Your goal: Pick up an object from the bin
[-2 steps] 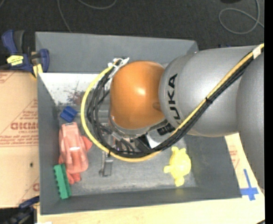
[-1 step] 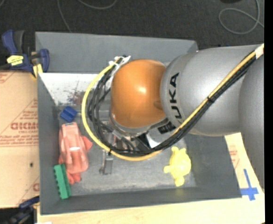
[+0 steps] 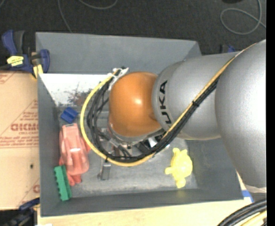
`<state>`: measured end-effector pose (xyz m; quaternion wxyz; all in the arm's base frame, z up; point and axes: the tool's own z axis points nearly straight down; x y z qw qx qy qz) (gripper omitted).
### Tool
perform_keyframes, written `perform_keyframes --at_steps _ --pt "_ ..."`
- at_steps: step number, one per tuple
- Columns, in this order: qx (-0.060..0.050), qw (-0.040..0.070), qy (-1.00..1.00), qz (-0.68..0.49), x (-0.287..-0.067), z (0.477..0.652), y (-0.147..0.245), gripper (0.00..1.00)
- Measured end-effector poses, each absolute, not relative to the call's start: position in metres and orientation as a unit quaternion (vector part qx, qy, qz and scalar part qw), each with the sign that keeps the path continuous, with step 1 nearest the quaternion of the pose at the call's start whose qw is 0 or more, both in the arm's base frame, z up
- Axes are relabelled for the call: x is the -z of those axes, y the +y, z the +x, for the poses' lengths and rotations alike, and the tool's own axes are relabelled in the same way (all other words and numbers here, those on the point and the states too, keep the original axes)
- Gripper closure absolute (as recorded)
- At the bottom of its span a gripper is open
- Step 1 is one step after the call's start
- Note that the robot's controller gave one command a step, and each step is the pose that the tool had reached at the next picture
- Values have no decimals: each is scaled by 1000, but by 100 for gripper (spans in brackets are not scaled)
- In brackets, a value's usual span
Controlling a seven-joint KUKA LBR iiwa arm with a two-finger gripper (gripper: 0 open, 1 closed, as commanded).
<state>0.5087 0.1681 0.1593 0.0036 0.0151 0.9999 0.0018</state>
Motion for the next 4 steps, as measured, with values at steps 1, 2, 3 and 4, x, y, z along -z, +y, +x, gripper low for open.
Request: perform_keyframes --at_steps 1,2,3,4 --pt "0 1 1000 18 -121 516 202 0" --pt "-1 2 997 75 -129 572 215 0" --pt "-2 6 996 93 -131 587 208 0" --pt "-1 6 1000 24 -112 562 214 0"
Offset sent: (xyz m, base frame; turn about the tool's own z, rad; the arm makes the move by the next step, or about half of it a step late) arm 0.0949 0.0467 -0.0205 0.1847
